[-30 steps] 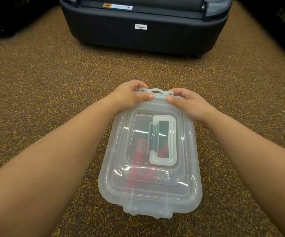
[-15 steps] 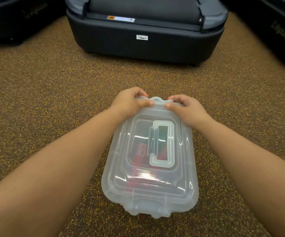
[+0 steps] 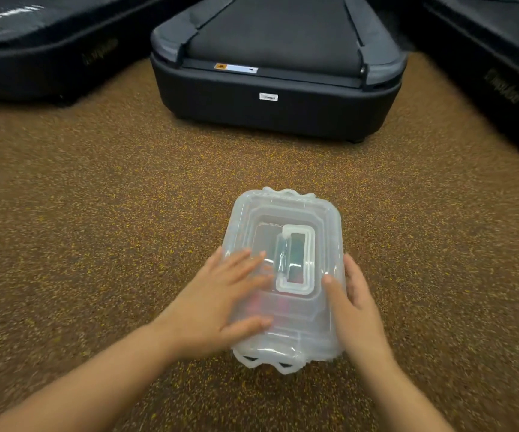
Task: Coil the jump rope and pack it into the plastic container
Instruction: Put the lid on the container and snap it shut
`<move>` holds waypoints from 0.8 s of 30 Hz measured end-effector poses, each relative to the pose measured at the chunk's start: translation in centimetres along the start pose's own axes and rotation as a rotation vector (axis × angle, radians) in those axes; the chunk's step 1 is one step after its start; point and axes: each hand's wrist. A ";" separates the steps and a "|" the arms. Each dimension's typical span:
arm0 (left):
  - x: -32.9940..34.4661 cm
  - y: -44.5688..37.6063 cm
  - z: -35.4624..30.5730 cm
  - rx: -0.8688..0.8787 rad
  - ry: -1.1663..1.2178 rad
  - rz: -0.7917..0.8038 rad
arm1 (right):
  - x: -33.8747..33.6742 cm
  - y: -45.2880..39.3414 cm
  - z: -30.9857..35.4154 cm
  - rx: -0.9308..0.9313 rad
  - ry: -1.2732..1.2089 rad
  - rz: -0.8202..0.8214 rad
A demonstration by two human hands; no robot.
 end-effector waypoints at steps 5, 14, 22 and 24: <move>2.3 3.3 -1.5 0.201 -0.310 -0.005 | 2.2 6.6 -2.3 0.104 -0.171 -0.093; 2.2 3.9 -2.9 0.168 -0.405 -0.043 | 3.3 10.9 -1.5 0.180 -0.392 -0.207; 1.1 3.1 -1.9 0.168 -0.111 0.041 | 0.4 10.4 -1.6 -0.292 0.734 -0.082; 1.1 3.1 -1.9 0.145 -0.133 0.053 | -0.3 9.1 -1.8 -0.398 0.864 -0.017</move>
Point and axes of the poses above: each hand's wrist, its own y-axis away from the middle knuckle, its own x-axis out of the palm, z = x × y, and after that the axes turned 3 degrees about -y, right-handed
